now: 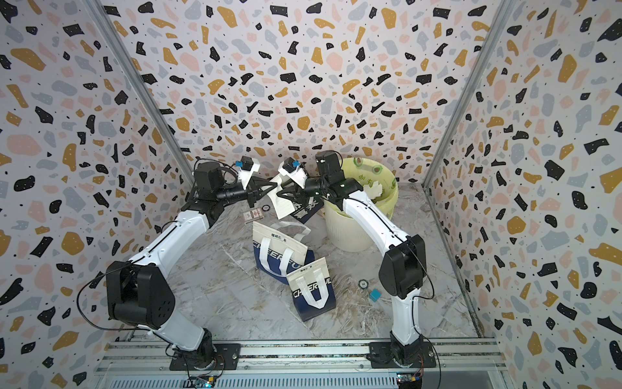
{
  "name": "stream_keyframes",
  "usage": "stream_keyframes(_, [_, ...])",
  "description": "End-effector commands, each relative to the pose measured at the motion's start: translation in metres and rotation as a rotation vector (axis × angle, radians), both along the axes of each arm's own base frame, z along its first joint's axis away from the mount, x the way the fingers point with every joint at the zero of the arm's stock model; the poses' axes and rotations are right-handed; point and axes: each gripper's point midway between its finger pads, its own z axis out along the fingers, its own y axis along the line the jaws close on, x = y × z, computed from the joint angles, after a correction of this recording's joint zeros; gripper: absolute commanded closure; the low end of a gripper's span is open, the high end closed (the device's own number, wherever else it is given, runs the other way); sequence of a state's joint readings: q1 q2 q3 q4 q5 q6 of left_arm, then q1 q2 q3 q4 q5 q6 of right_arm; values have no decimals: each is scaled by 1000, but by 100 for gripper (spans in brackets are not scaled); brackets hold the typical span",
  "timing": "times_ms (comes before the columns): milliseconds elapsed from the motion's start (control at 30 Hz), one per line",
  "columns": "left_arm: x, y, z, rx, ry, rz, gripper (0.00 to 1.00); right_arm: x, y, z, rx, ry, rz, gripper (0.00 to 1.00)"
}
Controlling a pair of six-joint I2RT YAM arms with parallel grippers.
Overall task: Shred takeout receipts and throw away
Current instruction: Pick up the takeout bag at the center of the board.
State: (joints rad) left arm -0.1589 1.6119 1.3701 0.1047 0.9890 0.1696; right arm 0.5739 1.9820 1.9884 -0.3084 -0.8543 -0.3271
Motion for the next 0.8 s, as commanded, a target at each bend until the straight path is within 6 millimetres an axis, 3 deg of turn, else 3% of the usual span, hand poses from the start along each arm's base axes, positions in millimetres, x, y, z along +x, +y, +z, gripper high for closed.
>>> stream_keyframes(0, [-14,-2,28,-6,-89,-38,100,4,9,7,11,16,-12,74])
stream_keyframes(167, [-15,-2,30,-6,-87,-31,100,23,8,-5,-21,63,-109,81])
stream_keyframes(300, [-15,0,33,-7,-91,-21,100,34,-1,-9,-26,122,-177,68])
stream_keyframes(400, [-16,-1,35,-11,-92,-25,100,32,1,-10,-23,132,-159,68])
stream_keyframes(667, [-16,-3,38,-29,-79,-39,100,30,11,-2,14,143,-109,98])
stream_keyframes(733, [-15,-2,36,-27,-76,-27,99,30,11,1,25,146,-104,100])
stream_keyframes(767, [-13,0,36,-23,-81,-17,87,31,11,1,28,154,-104,100])
